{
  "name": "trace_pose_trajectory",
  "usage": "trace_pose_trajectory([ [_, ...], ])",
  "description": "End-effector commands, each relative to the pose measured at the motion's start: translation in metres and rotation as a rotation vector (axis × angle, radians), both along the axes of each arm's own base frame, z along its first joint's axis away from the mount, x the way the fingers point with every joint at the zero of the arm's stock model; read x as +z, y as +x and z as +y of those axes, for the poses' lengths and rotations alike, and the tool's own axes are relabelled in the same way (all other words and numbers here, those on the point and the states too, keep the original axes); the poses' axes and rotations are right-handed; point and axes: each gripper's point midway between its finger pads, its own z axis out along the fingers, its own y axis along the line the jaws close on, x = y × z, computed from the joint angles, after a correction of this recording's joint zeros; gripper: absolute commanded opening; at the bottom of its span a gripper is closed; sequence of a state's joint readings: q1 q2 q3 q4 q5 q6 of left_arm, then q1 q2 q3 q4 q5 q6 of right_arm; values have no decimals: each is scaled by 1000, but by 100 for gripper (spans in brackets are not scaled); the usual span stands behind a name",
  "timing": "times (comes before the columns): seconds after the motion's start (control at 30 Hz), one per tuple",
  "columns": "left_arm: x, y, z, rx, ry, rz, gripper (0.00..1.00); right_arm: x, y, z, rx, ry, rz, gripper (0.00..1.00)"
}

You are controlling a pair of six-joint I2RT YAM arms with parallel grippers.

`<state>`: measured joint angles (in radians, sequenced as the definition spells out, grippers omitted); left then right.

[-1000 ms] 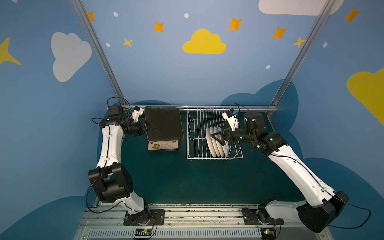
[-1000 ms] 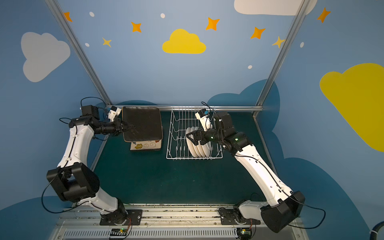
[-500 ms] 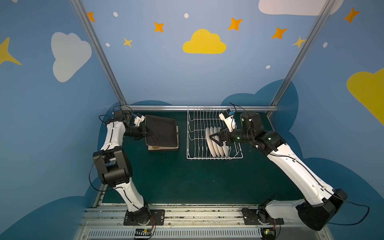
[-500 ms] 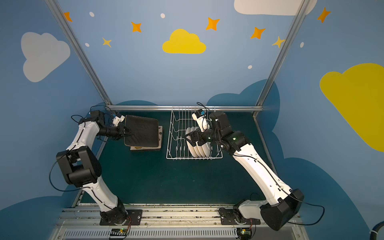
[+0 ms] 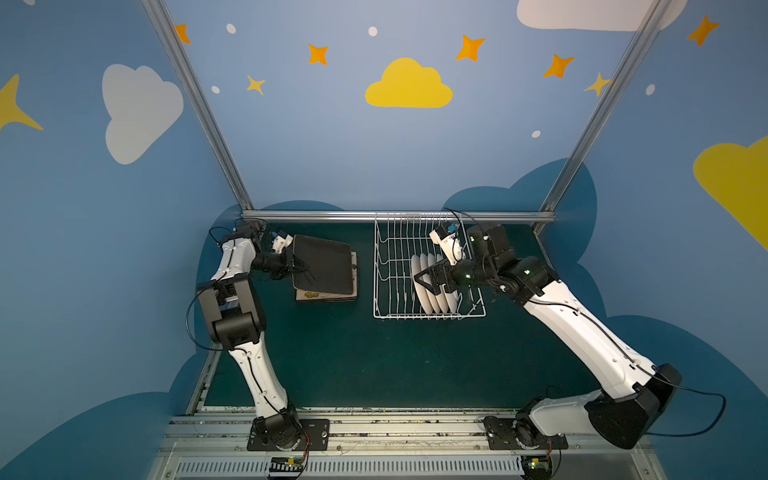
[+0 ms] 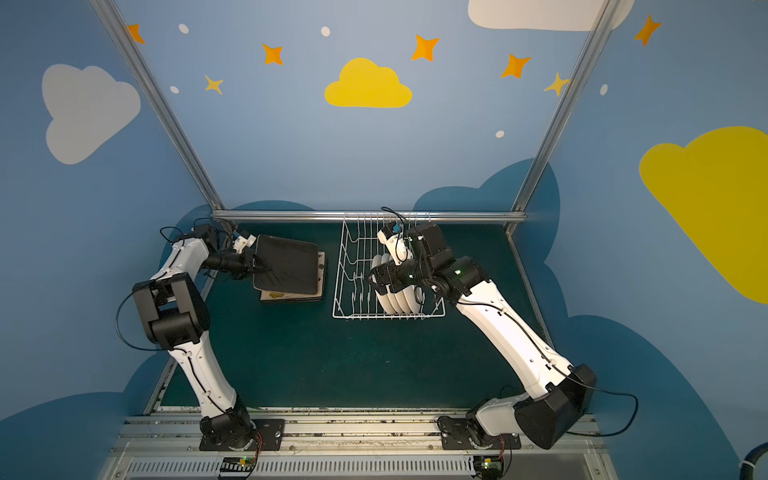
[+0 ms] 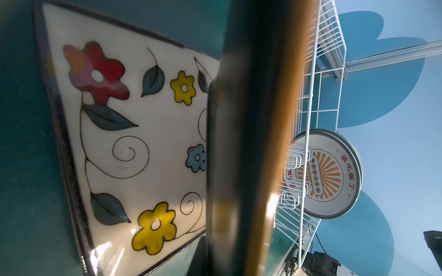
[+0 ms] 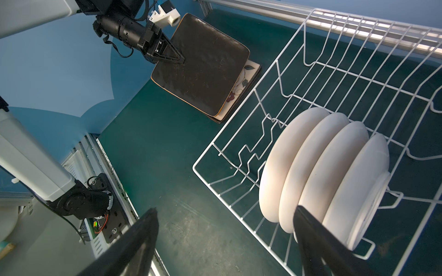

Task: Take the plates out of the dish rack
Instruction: 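Lower the dark plate onto the flower plate stack and open the left gripper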

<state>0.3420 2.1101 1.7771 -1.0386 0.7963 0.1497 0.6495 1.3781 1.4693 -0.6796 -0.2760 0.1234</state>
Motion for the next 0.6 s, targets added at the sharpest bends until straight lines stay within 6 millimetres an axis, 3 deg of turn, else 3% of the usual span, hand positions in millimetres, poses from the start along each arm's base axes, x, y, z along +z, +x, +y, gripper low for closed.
trace_pose_trajectory([
  [0.0, 42, 12, -11, -29, -137, -133, 3, 2, -3, 2, 1, -18, 3, 88],
  [0.57, 9, 18, -9, -36, -201, -49, 3, -8, -5, 9, 26, -64, 12, 88],
])
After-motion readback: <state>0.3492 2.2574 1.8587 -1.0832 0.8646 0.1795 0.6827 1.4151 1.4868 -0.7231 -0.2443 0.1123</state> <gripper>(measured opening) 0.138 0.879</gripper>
